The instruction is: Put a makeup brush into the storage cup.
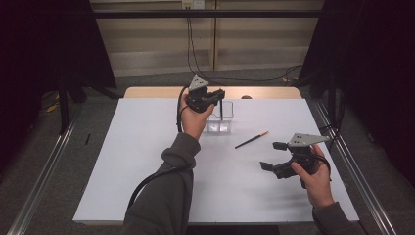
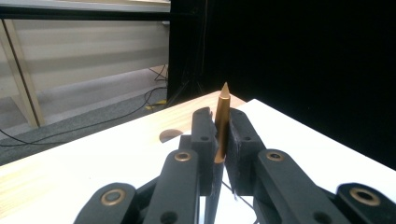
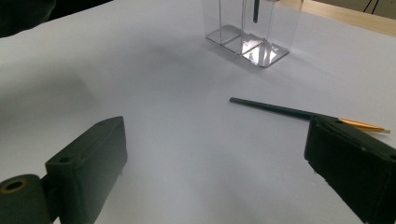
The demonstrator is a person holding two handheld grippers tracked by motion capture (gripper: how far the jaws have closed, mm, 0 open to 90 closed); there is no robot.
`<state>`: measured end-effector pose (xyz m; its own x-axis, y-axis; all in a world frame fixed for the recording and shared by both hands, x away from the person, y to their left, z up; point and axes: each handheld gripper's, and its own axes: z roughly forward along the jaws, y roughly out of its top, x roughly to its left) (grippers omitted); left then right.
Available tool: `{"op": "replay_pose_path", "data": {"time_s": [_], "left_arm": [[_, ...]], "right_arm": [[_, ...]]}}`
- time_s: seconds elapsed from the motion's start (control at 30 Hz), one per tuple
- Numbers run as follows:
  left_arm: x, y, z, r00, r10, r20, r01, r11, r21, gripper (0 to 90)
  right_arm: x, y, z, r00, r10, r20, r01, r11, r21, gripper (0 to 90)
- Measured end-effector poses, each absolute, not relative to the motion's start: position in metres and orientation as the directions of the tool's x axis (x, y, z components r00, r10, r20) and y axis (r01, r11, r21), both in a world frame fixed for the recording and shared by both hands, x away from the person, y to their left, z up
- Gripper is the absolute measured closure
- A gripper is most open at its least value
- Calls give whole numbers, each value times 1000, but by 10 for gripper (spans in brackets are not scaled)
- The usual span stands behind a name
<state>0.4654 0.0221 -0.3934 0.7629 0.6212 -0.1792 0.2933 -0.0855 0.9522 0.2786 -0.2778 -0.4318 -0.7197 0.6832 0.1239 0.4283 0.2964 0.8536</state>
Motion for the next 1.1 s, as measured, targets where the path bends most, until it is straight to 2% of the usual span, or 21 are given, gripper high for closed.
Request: {"op": "replay_pose_path", "data": {"time_s": [0.03,0.43,0.63,0.73,1.07,1.1], "left_arm": [[465,24,-393,767,621,-161,293,-116,949,828],[465,23,-398,765,621,-169,306,-120,944,821],[463,24,-395,770,610,-186,307,-100,946,635],[460,26,-393,751,635,-180,316,-106,943,558],[454,35,-394,768,609,-200,320,-95,943,399],[452,36,-393,756,628,-186,323,-110,940,384]], "right_arm": [[279,-278,-432,-720,683,124,428,296,854,53],[279,-277,-432,-723,680,122,427,301,853,53],[279,-276,-433,-723,680,124,429,301,852,53],[279,-276,-433,-723,680,124,430,302,851,53],[279,-274,-433,-724,679,122,430,306,850,53],[278,-274,-433,-723,680,120,429,307,849,53]]}}
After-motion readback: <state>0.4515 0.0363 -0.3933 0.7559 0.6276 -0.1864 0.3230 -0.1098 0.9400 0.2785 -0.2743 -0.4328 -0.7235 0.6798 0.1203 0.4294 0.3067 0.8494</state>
